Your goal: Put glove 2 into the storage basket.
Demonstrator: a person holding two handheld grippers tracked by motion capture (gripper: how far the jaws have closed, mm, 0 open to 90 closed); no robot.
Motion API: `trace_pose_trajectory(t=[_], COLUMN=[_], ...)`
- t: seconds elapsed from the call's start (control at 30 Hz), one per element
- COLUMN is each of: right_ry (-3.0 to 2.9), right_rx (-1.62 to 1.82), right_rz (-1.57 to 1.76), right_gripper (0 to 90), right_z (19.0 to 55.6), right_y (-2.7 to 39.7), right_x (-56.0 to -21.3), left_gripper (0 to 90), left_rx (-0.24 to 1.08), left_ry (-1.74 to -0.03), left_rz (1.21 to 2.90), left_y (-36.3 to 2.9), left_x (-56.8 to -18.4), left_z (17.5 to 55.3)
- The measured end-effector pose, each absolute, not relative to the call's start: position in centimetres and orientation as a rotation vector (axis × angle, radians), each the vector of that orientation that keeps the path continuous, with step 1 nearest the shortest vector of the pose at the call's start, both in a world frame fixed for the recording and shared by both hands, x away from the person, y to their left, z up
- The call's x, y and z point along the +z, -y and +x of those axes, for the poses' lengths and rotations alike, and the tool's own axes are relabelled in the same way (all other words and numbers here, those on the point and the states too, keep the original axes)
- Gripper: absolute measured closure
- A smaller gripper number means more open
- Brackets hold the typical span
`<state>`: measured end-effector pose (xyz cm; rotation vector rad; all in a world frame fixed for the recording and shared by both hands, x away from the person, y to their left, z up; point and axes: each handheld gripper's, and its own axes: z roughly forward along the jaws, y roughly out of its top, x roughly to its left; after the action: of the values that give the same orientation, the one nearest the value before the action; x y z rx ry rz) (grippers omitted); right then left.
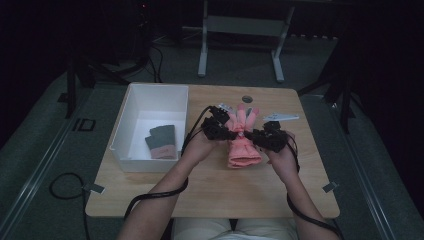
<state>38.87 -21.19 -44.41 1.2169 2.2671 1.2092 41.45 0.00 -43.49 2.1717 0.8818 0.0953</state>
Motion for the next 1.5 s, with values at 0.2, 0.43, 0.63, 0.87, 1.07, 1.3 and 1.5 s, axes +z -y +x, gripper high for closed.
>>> trace_pose_trajectory(t=[0.2, 0.43, 0.63, 0.87, 1.07, 1.3, 1.5], right_ry=[-2.269, -2.257, -2.250, -2.236, -2.238, -2.264, -2.286], right_rx=[1.232, 1.241, 1.271, 1.310, 1.329, 1.347, 1.352], right_rz=[1.174, 1.129, 1.111, 1.080, 1.048, 0.999, 0.968], right_gripper=[71.3, 71.3, 71.4, 71.3, 71.3, 71.4, 71.4], right_z=[38.9, 39.2, 39.5, 39.6, 39.9, 40.2, 40.4], right_y=[19.9, 18.1, 16.4, 14.2, 12.6, 9.7, 7.6], right_x=[-42.8, -40.7, -39.1, -37.3, -36.1, -34.8, -34.2], left_gripper=[78.6, 78.6, 78.7, 78.7, 78.7, 78.7, 78.7], left_rx=[0.120, 0.158, 0.189, 0.224, 0.246, 0.272, 0.298], left_ry=[-0.894, -0.903, -0.906, -0.917, -0.931, -0.964, -1.004], left_rz=[2.158, 2.162, 2.178, 2.177, 2.169, 2.159, 2.146], left_y=[-1.4, -3.2, -4.9, -7.2, -8.6, -11.3, -13.7], left_x=[-41.6, -39.3, -37.2, -34.9, -33.7, -32.5, -31.8], left_z=[41.1, 41.2, 41.1, 41.0, 40.9, 40.4, 39.9])
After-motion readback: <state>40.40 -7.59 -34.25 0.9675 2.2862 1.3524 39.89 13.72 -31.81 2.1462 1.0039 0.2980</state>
